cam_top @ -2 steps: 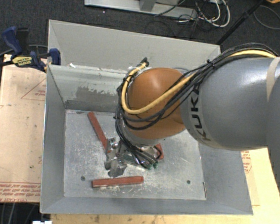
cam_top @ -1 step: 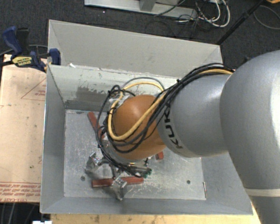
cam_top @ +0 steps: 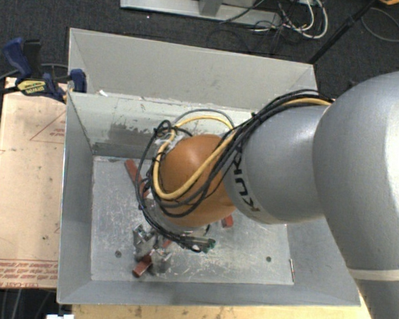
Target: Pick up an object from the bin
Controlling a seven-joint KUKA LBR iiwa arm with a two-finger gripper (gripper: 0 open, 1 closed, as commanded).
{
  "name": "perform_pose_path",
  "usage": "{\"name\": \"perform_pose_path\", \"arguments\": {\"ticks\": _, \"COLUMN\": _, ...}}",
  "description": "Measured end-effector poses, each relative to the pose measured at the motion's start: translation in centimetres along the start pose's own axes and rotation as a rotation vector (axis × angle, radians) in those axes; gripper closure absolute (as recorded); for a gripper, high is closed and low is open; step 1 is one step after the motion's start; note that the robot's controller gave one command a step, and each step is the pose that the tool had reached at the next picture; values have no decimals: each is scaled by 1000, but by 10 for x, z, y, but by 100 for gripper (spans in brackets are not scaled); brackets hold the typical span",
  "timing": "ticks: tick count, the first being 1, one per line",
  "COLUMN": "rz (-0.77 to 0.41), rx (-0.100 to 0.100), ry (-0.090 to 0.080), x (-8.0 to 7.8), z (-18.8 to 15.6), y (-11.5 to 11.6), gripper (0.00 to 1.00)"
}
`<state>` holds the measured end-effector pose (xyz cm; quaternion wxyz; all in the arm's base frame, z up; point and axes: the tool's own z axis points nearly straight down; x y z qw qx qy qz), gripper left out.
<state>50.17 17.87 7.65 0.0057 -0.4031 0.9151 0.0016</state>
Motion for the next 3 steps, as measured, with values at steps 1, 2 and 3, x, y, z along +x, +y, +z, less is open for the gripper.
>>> {"name": "perform_pose_path", "arguments": {"ticks": 1, "rz": 0, "rx": 0, "ry": 0, "x": 0, "z": 0, "y": 0, "gripper": 100}}
{"name": "perform_pose_path", "arguments": {"ticks": 2, "rz": 0, "rx": 0, "ry": 1, "x": 0, "z": 0, "y": 0, "gripper": 100}}
{"name": "perform_pose_path", "arguments": {"ticks": 3, "rz": 0, "rx": -1, "ry": 1, "x": 0, "z": 0, "y": 0, "gripper": 100}}
